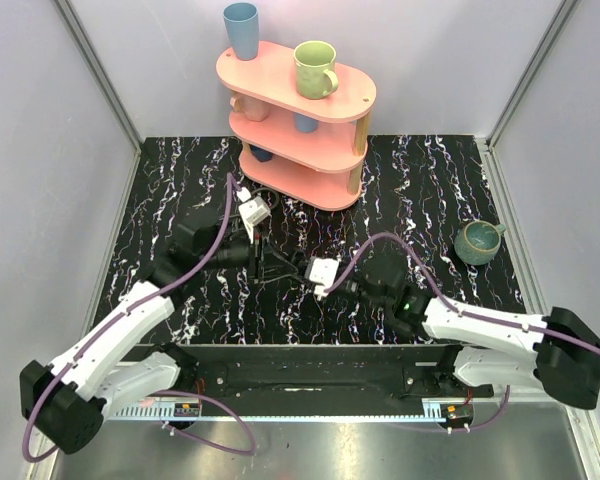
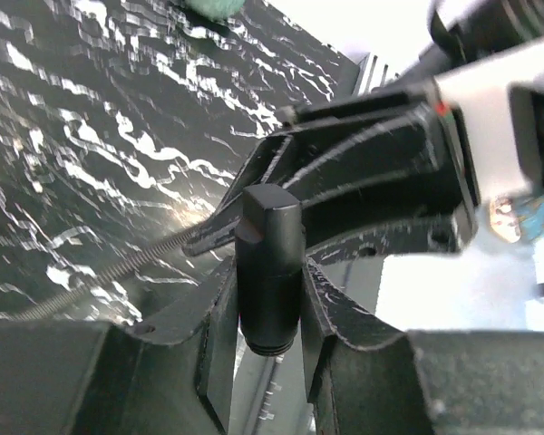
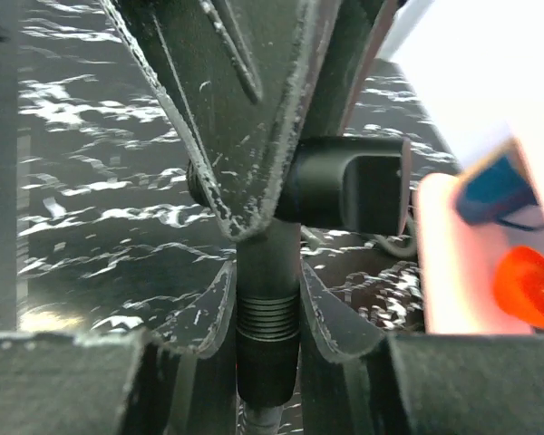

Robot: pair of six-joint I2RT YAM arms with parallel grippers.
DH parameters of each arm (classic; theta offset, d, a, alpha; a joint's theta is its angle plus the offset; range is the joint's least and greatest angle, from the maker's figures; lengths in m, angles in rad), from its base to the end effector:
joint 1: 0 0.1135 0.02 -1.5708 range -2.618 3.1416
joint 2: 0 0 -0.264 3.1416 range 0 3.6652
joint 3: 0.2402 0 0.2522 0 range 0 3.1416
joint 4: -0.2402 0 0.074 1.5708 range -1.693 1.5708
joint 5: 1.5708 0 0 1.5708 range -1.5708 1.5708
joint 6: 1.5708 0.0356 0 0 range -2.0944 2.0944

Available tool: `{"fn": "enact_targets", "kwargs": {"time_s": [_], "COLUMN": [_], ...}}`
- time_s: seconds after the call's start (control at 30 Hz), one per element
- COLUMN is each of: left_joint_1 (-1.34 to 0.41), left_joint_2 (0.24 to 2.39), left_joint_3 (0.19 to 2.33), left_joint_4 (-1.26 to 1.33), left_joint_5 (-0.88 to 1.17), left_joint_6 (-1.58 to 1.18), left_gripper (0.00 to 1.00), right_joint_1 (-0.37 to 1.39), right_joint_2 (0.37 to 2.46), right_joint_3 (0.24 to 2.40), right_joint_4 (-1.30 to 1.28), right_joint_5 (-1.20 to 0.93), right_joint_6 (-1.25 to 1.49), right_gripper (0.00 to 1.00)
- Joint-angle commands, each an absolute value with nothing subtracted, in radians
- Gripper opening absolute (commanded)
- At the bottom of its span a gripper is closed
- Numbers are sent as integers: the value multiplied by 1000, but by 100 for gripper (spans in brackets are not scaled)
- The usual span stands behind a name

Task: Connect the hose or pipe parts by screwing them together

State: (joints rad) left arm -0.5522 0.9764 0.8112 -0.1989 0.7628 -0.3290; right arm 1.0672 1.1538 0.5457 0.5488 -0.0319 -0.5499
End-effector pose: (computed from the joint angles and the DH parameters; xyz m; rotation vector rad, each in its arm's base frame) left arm 0.1717 -0.1347 0.3156 0.7658 1.9105 -1.3026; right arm 0.1234 0.2263 0.2577 -1.2080 1.1191 0.4223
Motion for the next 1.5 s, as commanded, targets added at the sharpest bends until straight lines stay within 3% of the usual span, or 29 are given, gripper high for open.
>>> {"fn": "enact_targets", "kwargs": {"time_s": [0.0,0.13,0.3,0.4,0.57,0.67,0.7,1.03,1.47], "left_joint_1": [-565,-578,-583,-583,-583,-581,-581,-581,-575], "left_joint_2": [940,940,893,893,899,896,896,879,842], "left_joint_3": [769,755,724,722,703,709,724,796,793], "left_joint_4": [-173,-221,-233,-236,-112,-122,-130,-216,-256], "left_joint_5": [877,956,916,875,784,694,671,445,406], "left_joint_6": [-8,165,242,229,-29,-204,-237,-688,-1066], "left_gripper": [0,0,0,0,0,0,0,0,0], "right_joint_1": [922,871,867,867,867,867,867,920,1046], "right_joint_2": [1104,1181,1236,1246,1194,1125,1102,914,1005], "right_joint_3": [715,851,888,887,842,767,734,499,503], "right_joint_4": [209,6,-55,-54,-9,44,69,395,523], "right_joint_5": [-550,-756,-824,-763,-572,-470,-448,-195,-110], "right_joint_6": [-425,-492,-483,-482,-457,-453,-453,-485,-681], "right_gripper": [0,0,2,28,69,73,82,80,76]}}
